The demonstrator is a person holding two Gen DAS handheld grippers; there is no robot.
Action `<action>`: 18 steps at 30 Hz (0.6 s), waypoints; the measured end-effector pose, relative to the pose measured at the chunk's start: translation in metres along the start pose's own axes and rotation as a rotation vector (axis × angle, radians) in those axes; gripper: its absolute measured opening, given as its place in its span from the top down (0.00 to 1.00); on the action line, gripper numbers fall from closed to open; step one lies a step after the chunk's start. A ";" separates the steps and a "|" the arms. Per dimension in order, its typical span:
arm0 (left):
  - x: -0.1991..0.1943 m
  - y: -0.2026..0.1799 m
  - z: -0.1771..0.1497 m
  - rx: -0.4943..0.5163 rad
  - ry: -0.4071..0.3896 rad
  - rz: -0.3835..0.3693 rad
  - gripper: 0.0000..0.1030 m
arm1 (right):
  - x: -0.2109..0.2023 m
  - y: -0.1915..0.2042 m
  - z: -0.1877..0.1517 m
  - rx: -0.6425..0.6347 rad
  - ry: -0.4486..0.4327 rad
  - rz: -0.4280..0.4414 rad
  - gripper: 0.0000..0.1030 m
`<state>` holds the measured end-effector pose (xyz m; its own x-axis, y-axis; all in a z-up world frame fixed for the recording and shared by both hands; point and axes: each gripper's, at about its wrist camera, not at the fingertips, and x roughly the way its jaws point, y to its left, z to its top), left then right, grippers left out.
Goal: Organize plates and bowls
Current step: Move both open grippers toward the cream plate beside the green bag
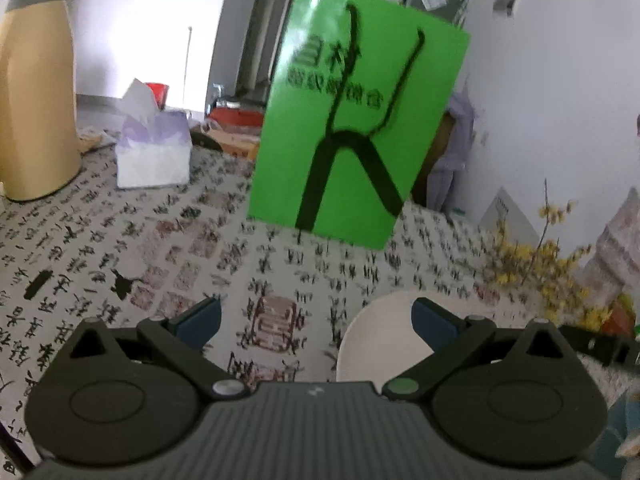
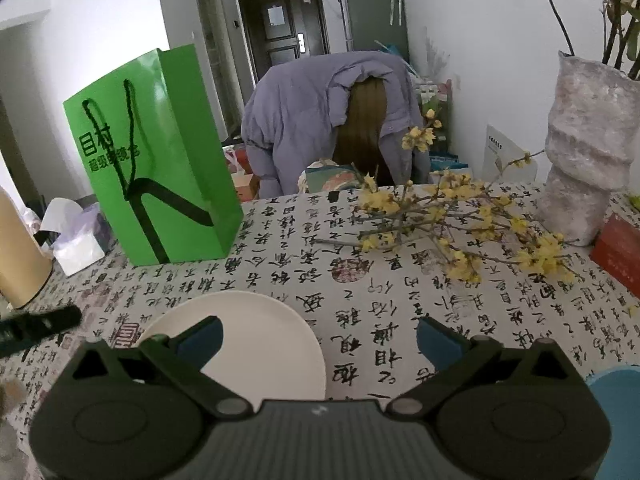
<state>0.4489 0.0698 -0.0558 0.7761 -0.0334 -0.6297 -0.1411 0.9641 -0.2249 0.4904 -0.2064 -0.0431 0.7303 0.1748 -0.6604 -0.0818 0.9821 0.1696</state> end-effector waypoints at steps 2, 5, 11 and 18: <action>0.007 -0.001 -0.002 0.022 0.030 0.013 0.00 | 0.003 0.001 0.000 0.002 0.005 -0.006 0.00; 0.013 0.005 -0.002 0.002 0.065 0.004 0.00 | 0.009 0.002 -0.001 0.002 0.027 -0.007 0.00; 0.022 0.007 -0.004 -0.011 0.119 -0.024 0.00 | 0.018 0.004 -0.003 -0.005 0.049 -0.009 0.00; 0.027 0.006 -0.006 -0.010 0.148 -0.027 0.00 | 0.029 0.009 0.000 -0.023 0.084 -0.011 0.00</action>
<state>0.4648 0.0733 -0.0785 0.6805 -0.0988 -0.7261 -0.1280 0.9596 -0.2506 0.5107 -0.1921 -0.0606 0.6720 0.1686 -0.7211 -0.0908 0.9852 0.1457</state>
